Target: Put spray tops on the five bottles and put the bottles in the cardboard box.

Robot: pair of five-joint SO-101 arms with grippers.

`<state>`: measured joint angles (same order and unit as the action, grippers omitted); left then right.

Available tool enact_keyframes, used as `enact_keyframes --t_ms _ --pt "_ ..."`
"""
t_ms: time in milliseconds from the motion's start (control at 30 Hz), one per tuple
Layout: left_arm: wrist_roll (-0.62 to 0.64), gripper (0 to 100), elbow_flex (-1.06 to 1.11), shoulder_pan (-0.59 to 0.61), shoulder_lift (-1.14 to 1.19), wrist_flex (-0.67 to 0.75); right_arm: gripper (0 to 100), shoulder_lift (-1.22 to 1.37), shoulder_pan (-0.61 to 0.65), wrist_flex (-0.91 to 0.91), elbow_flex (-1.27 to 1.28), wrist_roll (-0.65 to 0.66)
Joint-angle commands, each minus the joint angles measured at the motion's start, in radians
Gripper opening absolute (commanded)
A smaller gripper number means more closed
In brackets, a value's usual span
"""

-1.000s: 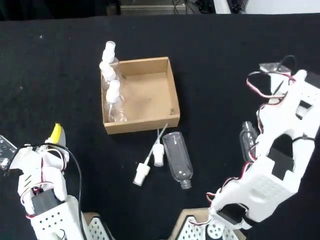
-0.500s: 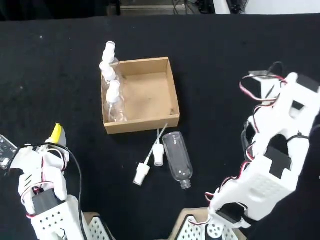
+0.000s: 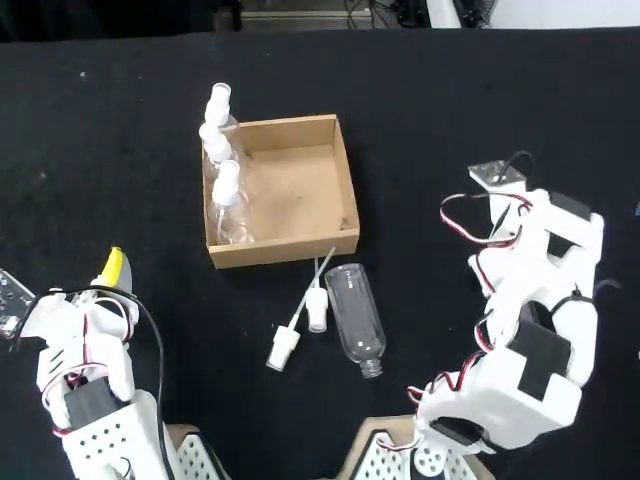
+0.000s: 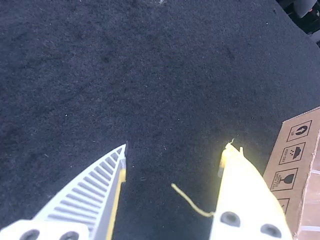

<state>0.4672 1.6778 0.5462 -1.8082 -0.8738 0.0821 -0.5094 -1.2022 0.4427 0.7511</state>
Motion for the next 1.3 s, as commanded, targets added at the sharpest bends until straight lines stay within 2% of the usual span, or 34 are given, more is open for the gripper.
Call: enact_keyframes --t_ms 0,133,333,400,533,733,933,1133,1267 --pt "0.006 28 0.021 0.001 -0.012 0.023 31.4 -0.039 0.005 0.038 -0.021 -0.037" --pt "0.005 28 0.021 0.001 -0.012 0.023 28.7 0.073 -0.008 0.032 -0.097 -0.035" --pt "0.006 28 0.021 0.001 -0.012 0.023 0.4 0.205 -0.041 -0.018 -0.242 0.017" --pt "0.006 28 0.021 0.001 -0.012 0.023 3.7 0.193 -0.058 -0.106 -0.328 0.020" --pt "0.006 28 0.021 0.001 -0.012 0.023 1.2 0.159 -0.095 -0.244 -0.532 0.020" --pt "0.003 28 0.021 0.001 -0.012 0.023 1.0 0.139 -0.137 -0.284 -0.661 -0.023" --pt "0.006 28 0.021 0.001 -0.012 0.023 1.0 -0.013 -0.060 -0.480 -0.653 -0.110" --pt "0.006 28 0.021 0.001 -0.012 0.023 1.0 -0.186 0.014 -0.457 -0.575 -0.219" --pt "0.003 28 0.021 0.001 -0.012 0.023 1.0 -0.326 0.044 -0.456 -0.435 -0.226"
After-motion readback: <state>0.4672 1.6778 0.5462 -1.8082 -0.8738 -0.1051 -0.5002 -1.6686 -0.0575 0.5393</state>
